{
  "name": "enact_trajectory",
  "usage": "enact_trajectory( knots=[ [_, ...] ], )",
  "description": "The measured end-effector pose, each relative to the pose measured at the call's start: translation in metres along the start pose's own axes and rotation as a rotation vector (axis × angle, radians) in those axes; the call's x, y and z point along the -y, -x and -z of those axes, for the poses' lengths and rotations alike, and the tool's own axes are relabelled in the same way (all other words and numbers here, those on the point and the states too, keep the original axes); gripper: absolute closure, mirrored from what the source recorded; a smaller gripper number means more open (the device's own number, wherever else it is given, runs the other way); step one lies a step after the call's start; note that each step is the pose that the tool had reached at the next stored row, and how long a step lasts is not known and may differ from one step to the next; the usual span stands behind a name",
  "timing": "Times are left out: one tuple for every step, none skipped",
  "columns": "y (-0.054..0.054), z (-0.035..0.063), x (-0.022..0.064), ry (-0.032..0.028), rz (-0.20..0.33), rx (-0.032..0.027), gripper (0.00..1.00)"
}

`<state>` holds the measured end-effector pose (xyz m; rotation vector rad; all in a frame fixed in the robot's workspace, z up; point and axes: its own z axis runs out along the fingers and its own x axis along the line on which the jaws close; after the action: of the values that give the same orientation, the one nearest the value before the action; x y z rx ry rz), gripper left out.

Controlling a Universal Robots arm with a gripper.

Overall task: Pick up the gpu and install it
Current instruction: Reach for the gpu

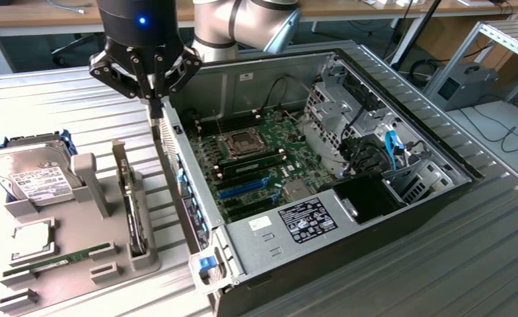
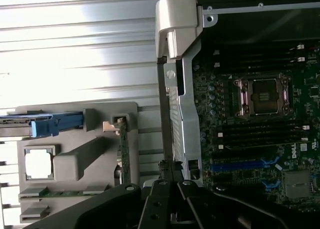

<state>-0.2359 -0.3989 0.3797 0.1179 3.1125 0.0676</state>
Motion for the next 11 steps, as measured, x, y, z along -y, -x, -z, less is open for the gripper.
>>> enact_trajectory(
  knots=[
    [-0.002,-0.0005,0.0001,0.0000,0.000,0.0000,0.89],
    [-0.002,-0.0006,0.0002,0.0000,0.000,0.0000,0.89],
    [-0.003,-0.0007,0.0002,0.0000,0.000,0.0000,0.89],
    [-0.003,-0.0008,0.0003,0.0000,0.000,0.0000,0.89],
    [-0.004,-0.0011,0.0004,0.0000,0.000,0.0000,0.89],
    [-0.007,-0.0016,0.0006,0.0001,0.000,0.0001,0.89],
    [-0.010,-0.0018,0.0009,0.0000,0.000,0.0000,0.89],
    [-0.012,-0.0020,0.0010,0.0000,0.000,0.0000,0.89],
    [-0.013,-0.0020,0.0011,0.0000,0.000,0.0000,0.89],
    [-0.013,-0.0020,0.0011,0.0000,0.000,-0.0001,0.89],
    [-0.014,-0.0021,0.0011,0.0000,0.000,0.0000,0.89]
  ],
)
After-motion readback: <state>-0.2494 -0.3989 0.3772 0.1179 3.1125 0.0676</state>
